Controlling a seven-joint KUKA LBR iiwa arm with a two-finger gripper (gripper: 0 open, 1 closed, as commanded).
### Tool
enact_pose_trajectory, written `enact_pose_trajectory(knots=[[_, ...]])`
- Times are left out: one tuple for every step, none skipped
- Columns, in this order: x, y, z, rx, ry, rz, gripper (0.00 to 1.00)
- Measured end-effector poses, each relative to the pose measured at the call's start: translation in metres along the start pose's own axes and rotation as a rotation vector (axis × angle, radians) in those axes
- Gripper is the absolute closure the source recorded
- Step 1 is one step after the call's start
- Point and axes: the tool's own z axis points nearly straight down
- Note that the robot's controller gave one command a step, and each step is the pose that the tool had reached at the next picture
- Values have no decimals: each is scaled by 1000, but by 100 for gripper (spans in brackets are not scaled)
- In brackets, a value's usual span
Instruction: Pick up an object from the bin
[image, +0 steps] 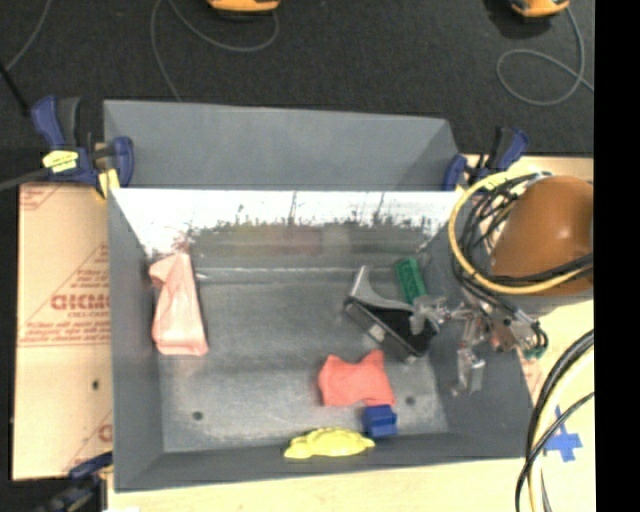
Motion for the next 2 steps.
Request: enact_pose_trajectory(knots=[[-1, 9, 40, -3, 3, -69, 0], [-19, 33, 43, 0, 0, 93, 0]])
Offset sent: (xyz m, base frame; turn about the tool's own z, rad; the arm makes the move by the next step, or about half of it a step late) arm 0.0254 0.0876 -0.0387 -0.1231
